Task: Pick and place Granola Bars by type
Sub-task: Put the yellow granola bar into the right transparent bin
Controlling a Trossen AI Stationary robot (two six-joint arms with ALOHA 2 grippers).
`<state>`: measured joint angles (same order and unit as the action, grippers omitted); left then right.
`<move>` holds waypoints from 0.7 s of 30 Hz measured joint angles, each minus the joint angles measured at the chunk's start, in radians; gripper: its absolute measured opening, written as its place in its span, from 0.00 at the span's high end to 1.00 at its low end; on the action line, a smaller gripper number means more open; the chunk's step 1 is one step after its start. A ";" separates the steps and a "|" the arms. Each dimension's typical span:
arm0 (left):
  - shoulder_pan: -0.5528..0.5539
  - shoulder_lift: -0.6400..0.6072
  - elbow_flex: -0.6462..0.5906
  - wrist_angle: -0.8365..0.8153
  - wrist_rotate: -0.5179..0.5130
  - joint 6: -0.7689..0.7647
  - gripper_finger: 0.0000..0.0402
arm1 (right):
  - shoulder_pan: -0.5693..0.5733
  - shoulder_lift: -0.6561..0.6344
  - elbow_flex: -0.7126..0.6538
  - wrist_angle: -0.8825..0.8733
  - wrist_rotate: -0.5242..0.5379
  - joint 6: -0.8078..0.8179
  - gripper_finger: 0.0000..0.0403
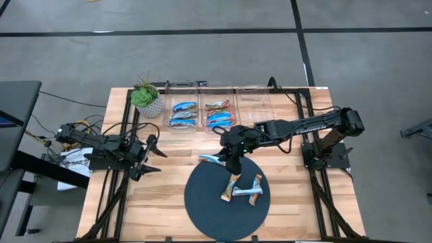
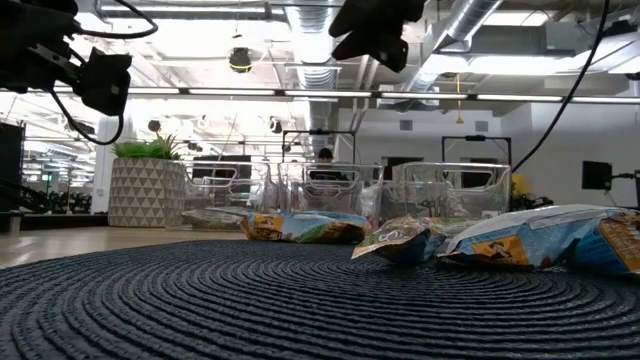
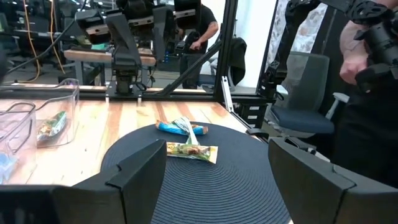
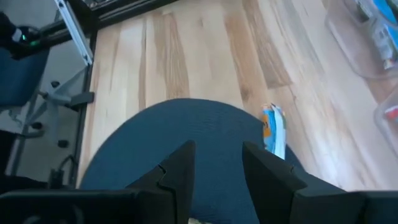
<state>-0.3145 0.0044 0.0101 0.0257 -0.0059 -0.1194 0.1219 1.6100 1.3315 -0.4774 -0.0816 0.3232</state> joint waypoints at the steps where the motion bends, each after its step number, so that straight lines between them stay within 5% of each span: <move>1: 0.000 0.000 0.000 0.000 0.000 0.003 0.32 | 0.000 0.000 0.000 0.000 0.000 -0.021 0.69; 14: 0.000 0.000 0.000 0.000 -0.001 0.002 0.32 | 0.000 0.000 0.000 -0.002 0.011 -0.205 0.69; 21: 0.000 0.000 0.000 0.000 -0.001 0.003 0.32 | -0.004 0.000 0.000 -0.024 0.146 -0.257 0.69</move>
<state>-0.3145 0.0044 0.0101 0.0257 -0.0067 -0.1167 0.1177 1.6100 1.3315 -0.5015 0.0644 0.0665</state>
